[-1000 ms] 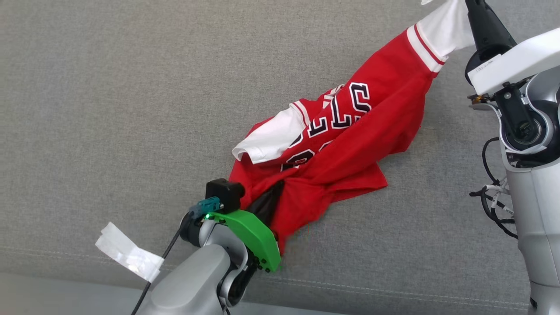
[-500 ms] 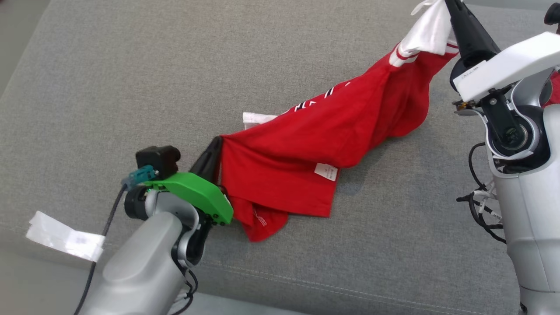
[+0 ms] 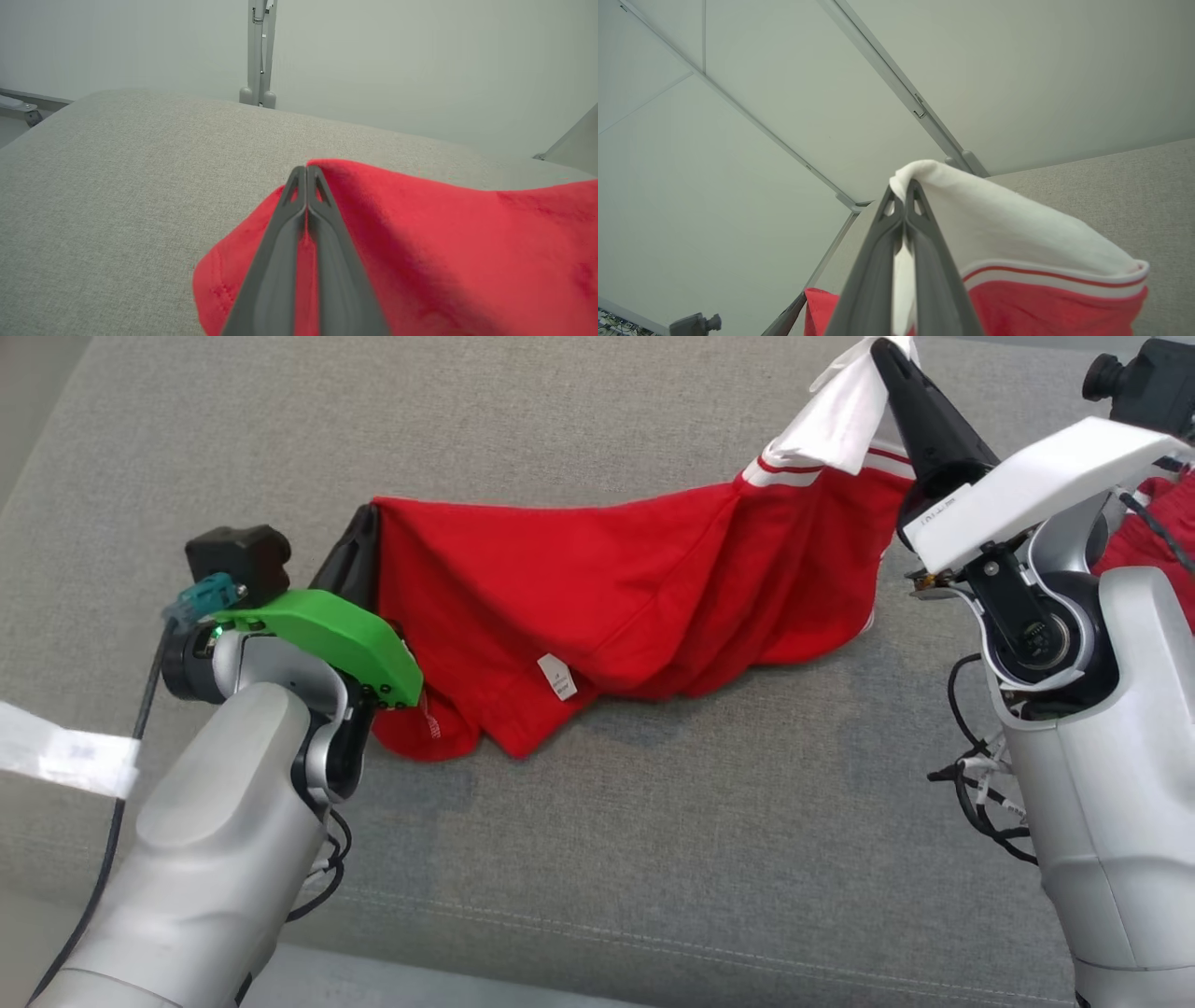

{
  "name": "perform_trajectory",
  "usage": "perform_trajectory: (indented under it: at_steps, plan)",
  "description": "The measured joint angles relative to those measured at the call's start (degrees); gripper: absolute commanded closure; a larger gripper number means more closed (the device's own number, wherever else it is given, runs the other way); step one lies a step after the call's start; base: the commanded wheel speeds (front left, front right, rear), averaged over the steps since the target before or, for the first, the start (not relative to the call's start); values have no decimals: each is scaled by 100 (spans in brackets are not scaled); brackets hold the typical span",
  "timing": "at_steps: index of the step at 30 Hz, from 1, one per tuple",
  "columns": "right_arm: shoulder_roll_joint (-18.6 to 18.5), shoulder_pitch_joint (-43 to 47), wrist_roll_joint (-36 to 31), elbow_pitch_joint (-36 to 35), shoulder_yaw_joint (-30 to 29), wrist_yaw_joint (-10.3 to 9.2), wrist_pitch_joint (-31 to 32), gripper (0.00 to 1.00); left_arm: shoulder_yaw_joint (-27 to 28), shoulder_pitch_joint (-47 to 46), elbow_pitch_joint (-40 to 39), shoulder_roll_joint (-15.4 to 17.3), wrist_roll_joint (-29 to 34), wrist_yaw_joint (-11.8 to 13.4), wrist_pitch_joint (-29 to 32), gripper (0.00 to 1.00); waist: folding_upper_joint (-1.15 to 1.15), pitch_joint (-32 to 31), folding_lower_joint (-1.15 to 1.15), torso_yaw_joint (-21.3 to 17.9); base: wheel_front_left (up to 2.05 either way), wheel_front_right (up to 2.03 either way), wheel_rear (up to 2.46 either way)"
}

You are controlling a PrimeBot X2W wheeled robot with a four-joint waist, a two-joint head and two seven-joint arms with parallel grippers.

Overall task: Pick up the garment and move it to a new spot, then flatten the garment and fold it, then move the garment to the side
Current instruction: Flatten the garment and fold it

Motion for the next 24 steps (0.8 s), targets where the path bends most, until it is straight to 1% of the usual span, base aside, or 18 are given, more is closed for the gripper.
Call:
perform_trajectory:
  at_steps: [5, 11, 12, 13, 15, 16, 20, 24]
  plan:
    - [98, 87, 25, 32, 122, 0, -1, 100, -421, -43, 341, -120, 201, -24, 365, 100, 0, 39, 0, -202, 0, 0, 0]
    - [125, 187, 31, 9, 131, -2, -8, 100, -500, -43, 515, -339, 199, -121, 432, 100, 0, 145, 0, -482, 0, 0, 0]
    - [125, 196, 31, 1, 114, -7, -9, 100, -499, -43, 545, -367, 200, -124, 432, 75, 0, 174, 0, -524, 0, 0, 0]
    - [122, 210, 31, -16, 85, -8, -11, 100, -500, -46, 563, -389, 200, -124, 432, 53, 0, 209, 0, -557, 0, 0, 0]
    - [103, 227, 30, -44, -4, -9, -67, 100, -483, -69, 565, -437, 194, -162, 415, 4, 0, 292, 0, -606, 0, 0, 0]
    - [78, 234, 30, -45, -55, -9, -108, 100, -480, -96, 575, -463, 193, -171, 369, 0, 0, 332, 0, -623, 0, 0, 0]
    - [-51, 392, 30, -35, -294, -10, -232, 100, -445, -136, 604, -557, 182, -216, 265, 0, 0, 424, 0, -620, 0, 0, 0]
    - [-59, 525, 32, -30, -391, -13, -309, 100, -425, -130, 600, -581, 155, -237, 212, 0, 0, 412, 0, -508, 0, 0, 0]
